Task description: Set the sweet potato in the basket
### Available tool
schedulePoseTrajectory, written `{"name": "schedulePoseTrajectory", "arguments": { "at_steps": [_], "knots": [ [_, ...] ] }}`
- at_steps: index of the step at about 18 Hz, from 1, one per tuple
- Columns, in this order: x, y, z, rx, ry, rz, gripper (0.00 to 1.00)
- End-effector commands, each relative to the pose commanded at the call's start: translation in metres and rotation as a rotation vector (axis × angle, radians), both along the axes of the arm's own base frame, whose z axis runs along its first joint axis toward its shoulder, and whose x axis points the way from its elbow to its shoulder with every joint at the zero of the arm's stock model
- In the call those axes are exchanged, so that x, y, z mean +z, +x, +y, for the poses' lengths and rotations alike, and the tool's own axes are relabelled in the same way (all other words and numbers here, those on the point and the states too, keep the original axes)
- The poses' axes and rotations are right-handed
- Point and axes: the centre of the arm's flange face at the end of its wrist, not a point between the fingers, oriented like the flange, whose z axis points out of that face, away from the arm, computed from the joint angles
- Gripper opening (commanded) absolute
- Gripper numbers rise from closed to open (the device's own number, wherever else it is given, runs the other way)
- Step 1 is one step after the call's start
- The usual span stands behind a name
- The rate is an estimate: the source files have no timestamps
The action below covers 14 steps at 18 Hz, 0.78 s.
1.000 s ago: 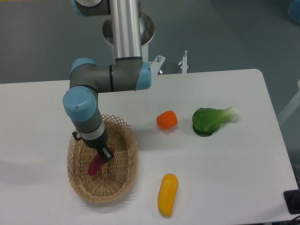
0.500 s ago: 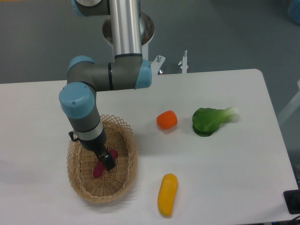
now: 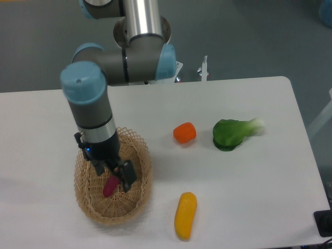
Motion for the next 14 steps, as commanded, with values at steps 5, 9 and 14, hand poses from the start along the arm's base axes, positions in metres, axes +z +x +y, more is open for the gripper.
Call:
{"name": "schedulePoseTrajectory", "arguments": {
  "at_steps": [5,9,14],
  "knots": [
    [0.018,-0.069,-0.055,-0.032,-0.114,0.012,1.00],
    [0.026,-0.109,-0.102,-0.150,-0.230,0.011,1.00],
    [0.037,-0.147,-0.158,-0.296,-0.322,0.013,1.00]
  ]
}}
